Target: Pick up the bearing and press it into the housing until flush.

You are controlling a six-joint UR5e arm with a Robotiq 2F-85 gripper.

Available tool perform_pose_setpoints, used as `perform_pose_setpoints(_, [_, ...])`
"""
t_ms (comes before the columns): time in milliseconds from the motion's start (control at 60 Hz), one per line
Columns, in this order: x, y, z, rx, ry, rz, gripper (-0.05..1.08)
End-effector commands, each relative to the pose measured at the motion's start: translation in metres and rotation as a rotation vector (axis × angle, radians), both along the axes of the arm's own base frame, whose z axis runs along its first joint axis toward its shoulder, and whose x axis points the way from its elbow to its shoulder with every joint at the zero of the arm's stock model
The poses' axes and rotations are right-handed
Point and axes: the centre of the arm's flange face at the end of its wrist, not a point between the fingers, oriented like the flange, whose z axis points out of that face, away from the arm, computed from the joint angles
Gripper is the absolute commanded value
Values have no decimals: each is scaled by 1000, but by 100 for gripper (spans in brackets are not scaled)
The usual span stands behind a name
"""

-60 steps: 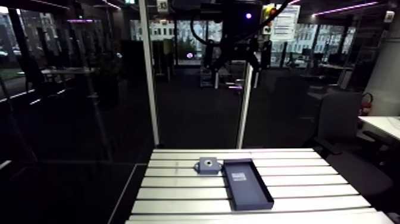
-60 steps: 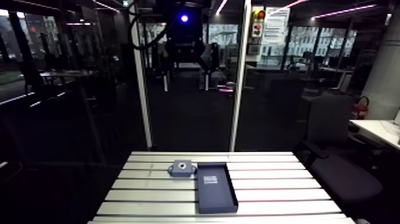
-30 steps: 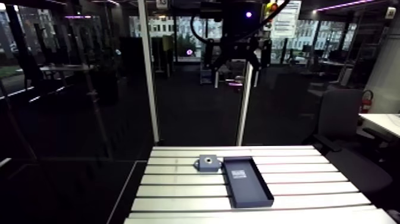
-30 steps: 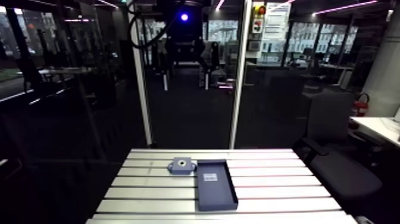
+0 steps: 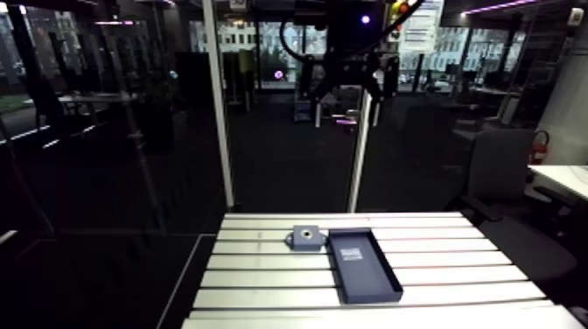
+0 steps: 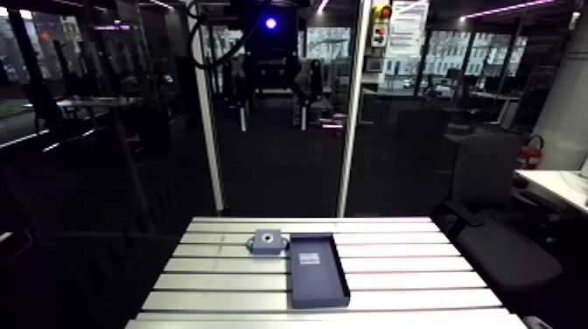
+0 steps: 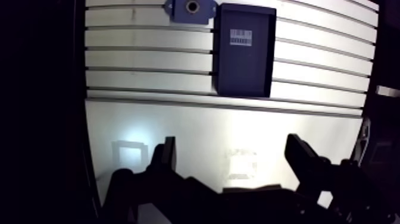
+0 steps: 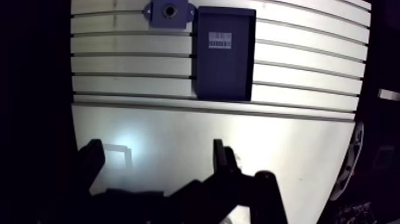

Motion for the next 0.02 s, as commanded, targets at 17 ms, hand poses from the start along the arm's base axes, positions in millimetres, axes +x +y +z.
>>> perform_pose_setpoints(17, [-1, -3, -2, -17, -3, 0, 1])
